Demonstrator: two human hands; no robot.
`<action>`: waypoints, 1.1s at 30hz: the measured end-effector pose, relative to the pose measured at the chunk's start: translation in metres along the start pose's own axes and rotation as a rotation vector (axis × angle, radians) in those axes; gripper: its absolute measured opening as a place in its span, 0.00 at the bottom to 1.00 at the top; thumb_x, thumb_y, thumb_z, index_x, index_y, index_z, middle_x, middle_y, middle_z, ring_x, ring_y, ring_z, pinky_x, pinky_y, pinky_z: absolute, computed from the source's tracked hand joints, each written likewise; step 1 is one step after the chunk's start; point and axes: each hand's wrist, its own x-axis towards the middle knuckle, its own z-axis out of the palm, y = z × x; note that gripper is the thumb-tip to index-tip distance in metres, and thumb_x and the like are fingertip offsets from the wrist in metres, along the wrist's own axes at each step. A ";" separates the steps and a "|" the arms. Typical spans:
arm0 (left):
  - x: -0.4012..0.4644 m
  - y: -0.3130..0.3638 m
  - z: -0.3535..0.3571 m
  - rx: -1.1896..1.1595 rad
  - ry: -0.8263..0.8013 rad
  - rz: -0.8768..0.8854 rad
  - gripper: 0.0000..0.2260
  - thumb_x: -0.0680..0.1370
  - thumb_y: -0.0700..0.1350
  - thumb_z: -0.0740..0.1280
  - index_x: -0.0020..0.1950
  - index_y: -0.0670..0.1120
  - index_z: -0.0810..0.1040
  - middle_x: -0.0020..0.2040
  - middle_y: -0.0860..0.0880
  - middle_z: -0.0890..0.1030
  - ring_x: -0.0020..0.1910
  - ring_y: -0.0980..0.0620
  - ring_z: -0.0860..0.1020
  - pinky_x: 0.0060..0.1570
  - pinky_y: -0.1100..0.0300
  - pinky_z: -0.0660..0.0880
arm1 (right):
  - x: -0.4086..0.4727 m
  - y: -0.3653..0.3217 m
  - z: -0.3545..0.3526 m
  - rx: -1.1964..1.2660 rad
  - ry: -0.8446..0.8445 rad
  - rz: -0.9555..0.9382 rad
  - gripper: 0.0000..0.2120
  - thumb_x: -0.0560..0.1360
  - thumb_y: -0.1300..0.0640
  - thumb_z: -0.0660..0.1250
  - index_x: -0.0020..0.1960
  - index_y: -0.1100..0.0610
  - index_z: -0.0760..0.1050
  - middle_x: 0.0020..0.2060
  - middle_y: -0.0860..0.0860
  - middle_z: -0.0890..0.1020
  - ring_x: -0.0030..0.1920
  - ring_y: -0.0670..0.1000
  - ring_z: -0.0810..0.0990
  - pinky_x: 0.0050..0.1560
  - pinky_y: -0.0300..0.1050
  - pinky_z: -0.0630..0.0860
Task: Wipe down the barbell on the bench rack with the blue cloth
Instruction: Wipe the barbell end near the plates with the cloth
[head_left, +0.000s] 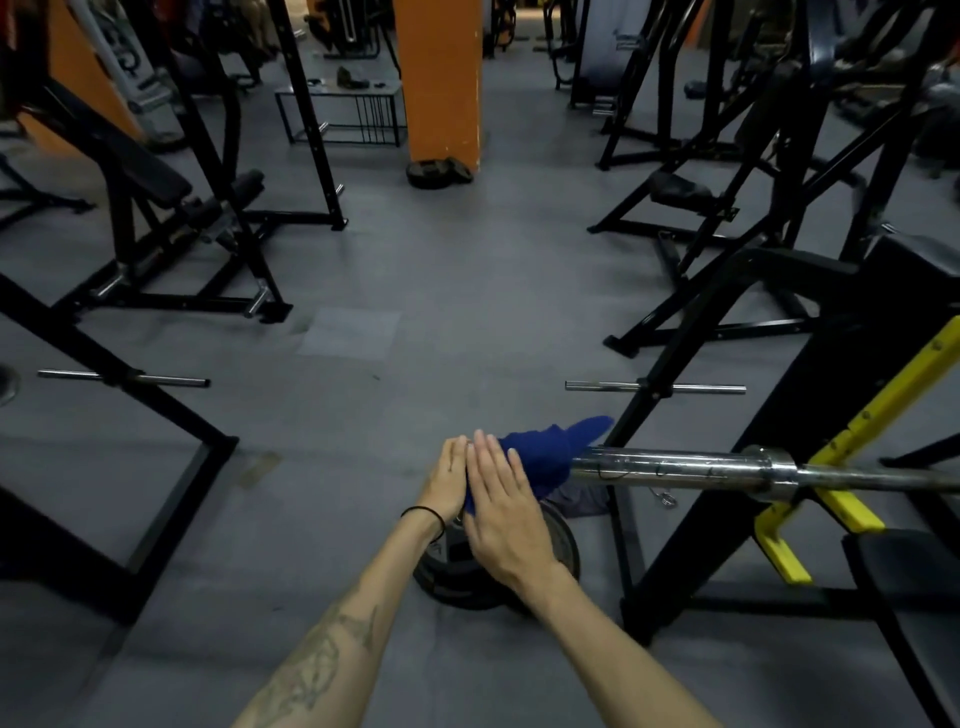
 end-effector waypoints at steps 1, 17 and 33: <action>0.001 -0.002 -0.001 -0.012 -0.001 -0.007 0.19 0.85 0.59 0.48 0.64 0.52 0.72 0.62 0.53 0.77 0.62 0.51 0.75 0.67 0.54 0.68 | -0.003 0.011 -0.002 -0.043 -0.006 -0.083 0.34 0.81 0.48 0.56 0.82 0.64 0.57 0.82 0.59 0.57 0.83 0.57 0.54 0.80 0.56 0.52; 0.023 -0.018 -0.007 -0.039 -0.065 -0.052 0.20 0.80 0.69 0.51 0.56 0.57 0.72 0.55 0.44 0.81 0.52 0.43 0.82 0.59 0.39 0.77 | -0.015 0.032 -0.009 0.021 0.096 0.071 0.37 0.73 0.60 0.62 0.81 0.64 0.61 0.82 0.58 0.60 0.82 0.56 0.57 0.82 0.52 0.49; 0.016 0.003 -0.008 0.204 -0.098 0.005 0.19 0.85 0.61 0.46 0.62 0.51 0.68 0.60 0.42 0.77 0.55 0.43 0.75 0.57 0.50 0.70 | -0.009 -0.001 -0.004 0.113 0.136 0.364 0.43 0.69 0.64 0.66 0.82 0.64 0.55 0.83 0.59 0.56 0.84 0.56 0.49 0.83 0.57 0.47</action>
